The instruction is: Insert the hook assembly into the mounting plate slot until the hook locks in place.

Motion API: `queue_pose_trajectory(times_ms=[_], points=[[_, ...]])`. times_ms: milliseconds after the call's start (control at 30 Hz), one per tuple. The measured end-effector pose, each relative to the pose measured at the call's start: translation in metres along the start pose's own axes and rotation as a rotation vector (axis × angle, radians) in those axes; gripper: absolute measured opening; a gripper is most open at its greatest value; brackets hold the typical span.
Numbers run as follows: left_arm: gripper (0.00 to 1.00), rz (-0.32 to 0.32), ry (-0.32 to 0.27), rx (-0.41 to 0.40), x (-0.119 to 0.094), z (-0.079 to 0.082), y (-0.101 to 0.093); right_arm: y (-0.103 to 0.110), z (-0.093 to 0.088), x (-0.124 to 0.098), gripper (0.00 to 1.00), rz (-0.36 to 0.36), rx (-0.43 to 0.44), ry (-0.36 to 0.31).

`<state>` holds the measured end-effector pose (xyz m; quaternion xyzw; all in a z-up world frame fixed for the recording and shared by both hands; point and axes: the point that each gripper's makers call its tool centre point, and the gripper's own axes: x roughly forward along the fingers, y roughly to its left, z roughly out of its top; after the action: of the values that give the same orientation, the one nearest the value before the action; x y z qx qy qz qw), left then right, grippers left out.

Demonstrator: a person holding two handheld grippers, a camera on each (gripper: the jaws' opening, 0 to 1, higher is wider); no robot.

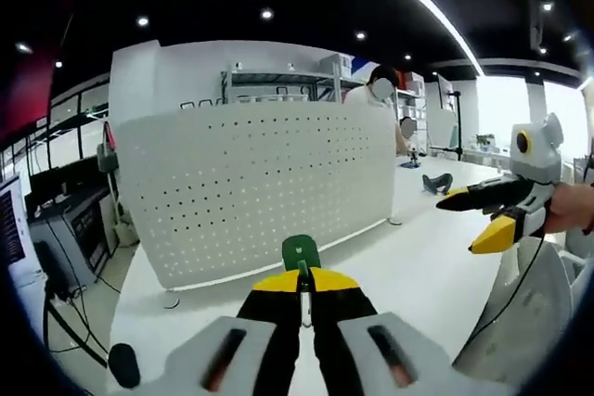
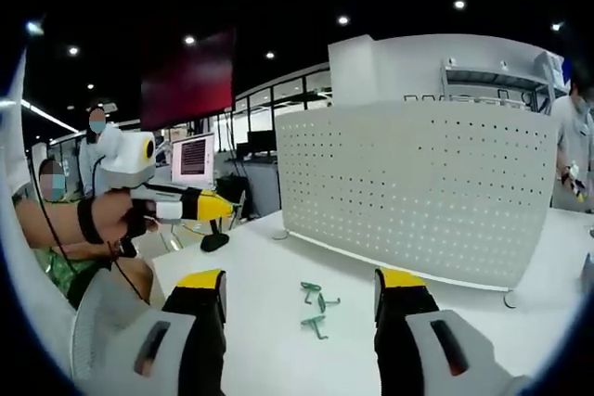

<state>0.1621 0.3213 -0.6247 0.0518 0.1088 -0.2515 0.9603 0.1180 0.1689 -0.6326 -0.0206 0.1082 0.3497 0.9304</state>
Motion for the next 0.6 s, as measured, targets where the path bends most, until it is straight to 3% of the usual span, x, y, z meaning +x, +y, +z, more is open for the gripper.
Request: queue_pose_trajectory(times_ms=[600], points=[[0.02,0.011,-0.075,-0.023,0.013,0.03,0.01,-0.002,0.001,-0.004,0.64,-0.013,0.0,-0.005]])
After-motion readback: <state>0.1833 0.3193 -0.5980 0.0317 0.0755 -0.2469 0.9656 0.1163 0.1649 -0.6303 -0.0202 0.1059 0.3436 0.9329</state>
